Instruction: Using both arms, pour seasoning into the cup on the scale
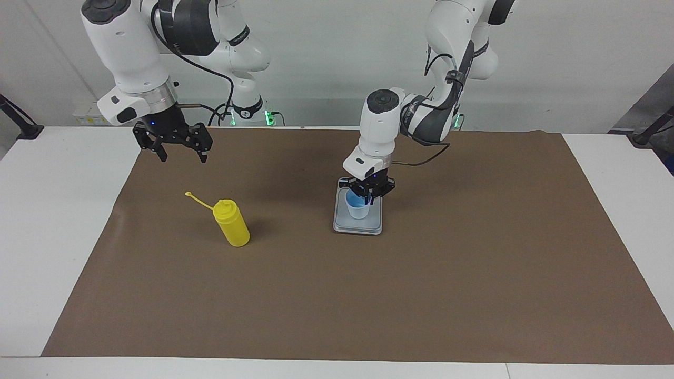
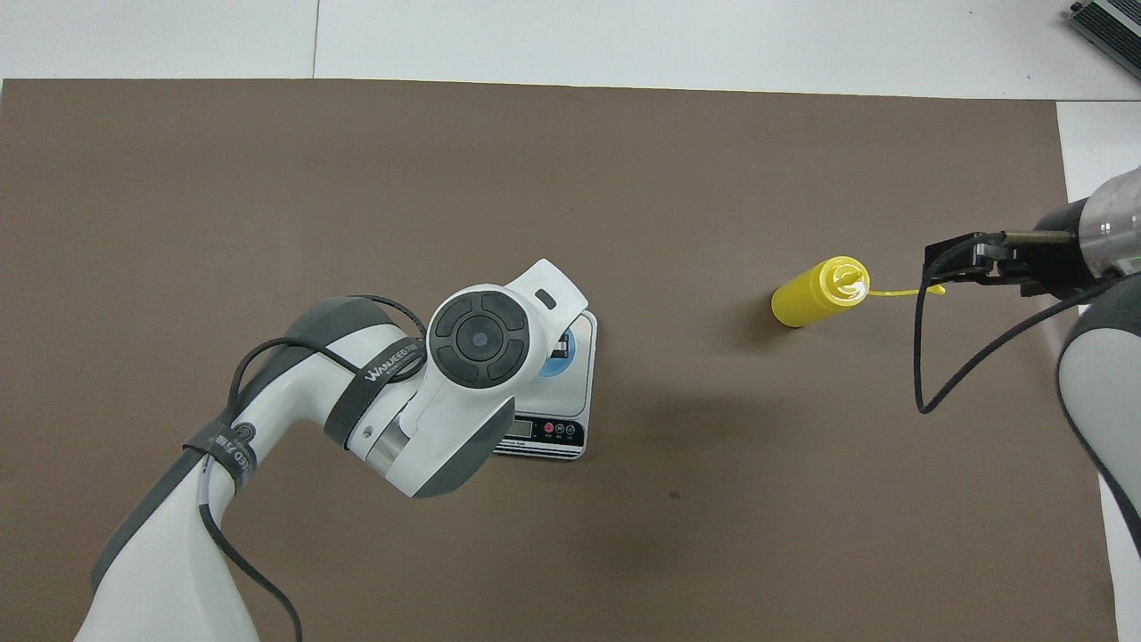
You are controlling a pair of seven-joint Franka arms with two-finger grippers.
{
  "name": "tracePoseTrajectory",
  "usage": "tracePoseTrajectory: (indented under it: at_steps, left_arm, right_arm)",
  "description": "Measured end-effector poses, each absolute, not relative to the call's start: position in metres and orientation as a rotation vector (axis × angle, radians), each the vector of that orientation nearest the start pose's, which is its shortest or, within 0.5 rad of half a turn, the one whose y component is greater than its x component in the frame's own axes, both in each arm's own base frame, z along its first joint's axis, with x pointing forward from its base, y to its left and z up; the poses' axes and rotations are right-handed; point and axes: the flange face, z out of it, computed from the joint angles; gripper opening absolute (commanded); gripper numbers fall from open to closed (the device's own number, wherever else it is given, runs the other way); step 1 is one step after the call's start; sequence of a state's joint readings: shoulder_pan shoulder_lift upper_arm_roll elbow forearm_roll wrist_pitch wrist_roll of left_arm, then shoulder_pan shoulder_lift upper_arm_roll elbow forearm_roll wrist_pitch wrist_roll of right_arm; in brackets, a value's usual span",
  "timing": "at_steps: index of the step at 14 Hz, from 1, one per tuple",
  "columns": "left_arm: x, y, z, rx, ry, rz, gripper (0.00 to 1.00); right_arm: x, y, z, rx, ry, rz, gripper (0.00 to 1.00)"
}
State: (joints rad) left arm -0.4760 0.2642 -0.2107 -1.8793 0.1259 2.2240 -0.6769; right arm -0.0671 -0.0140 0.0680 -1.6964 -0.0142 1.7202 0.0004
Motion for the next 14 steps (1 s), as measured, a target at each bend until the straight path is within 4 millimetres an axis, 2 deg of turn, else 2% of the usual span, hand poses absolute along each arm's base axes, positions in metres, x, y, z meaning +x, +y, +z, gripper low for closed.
tracePoseTrajectory:
  at_steps: [4, 6, 8, 11, 14]
  left_arm:
    - [0.496, -0.385, 0.388, -3.151, 0.097, -0.163, 1.00]
    - [0.503, -0.380, 0.409, -3.140, 0.074, -0.164, 1.00]
    - [0.511, -0.368, 0.441, -3.135, 0.032, -0.193, 1.00]
    - [0.528, -0.326, 0.485, -3.117, -0.019, -0.224, 1.00]
    - [0.545, -0.263, 0.519, -3.090, 0.001, -0.221, 1.00]
  right_arm:
    - [0.556, -0.019, 0.577, -3.097, -0.132, -0.045, 1.00]
    - [0.553, -0.040, 0.570, -3.026, -0.206, -0.049, 1.00]
    - [0.551, -0.062, 0.562, -2.998, -0.306, -0.080, 1.00]
    - [0.550, -0.086, 0.542, -2.915, -0.498, -0.165, 1.00]
    - [0.543, -0.115, 0.512, -2.815, -0.662, -0.233, 1.00]
